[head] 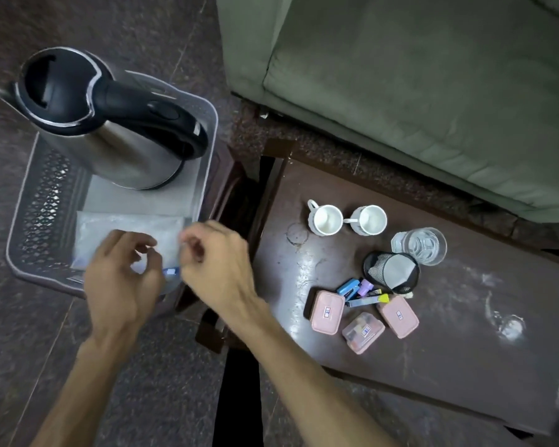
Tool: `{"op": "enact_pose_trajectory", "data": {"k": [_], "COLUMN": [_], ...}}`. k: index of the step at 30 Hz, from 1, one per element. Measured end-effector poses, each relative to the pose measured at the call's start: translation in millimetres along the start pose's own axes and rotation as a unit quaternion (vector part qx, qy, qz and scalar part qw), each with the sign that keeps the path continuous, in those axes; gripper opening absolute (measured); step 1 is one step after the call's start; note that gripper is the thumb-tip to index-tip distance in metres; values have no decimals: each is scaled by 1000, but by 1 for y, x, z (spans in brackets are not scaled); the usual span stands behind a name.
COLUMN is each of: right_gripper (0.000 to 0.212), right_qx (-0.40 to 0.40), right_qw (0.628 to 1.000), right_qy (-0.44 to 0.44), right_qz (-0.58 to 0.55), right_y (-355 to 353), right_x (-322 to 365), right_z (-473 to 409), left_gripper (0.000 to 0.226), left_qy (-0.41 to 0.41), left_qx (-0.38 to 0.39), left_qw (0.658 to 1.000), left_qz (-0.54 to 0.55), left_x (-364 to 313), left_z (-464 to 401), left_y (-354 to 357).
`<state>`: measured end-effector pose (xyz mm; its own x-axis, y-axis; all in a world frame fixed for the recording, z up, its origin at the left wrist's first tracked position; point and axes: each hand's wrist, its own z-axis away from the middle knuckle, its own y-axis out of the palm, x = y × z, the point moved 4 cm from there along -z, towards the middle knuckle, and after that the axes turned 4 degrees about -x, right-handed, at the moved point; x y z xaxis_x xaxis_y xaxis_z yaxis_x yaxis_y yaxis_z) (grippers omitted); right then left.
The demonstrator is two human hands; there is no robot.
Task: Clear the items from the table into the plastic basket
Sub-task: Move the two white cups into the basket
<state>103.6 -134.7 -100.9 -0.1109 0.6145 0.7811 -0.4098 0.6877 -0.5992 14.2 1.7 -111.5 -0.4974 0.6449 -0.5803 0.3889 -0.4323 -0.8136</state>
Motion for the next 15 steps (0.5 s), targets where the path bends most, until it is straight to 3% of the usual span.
{"op": "enact_pose_trajectory", "data": {"k": [3, 6, 11, 15], "right_gripper": [17, 18, 42, 47], "right_qx": [-84, -138, -51, 18], "right_qw": [992, 965, 915, 900], "right_qy": [92, 200, 313, 303], "right_qz": [-7, 100, 248, 314], "right_y": [-57, -119, -189, -199], "right_x": [-47, -108, -193, -226], "right_z": [4, 4, -8, -20], "left_gripper": [15, 25, 58, 45], "left_qy": [9, 36, 59, 67], "left_qx": [25, 106, 290, 316], "left_qw": [998, 990, 954, 938], "left_qz": [61, 87, -46, -125], "left_x": [-55, -110, -178, -194], "left_z": [26, 49, 63, 59], "left_y": [31, 83, 188, 239]}}
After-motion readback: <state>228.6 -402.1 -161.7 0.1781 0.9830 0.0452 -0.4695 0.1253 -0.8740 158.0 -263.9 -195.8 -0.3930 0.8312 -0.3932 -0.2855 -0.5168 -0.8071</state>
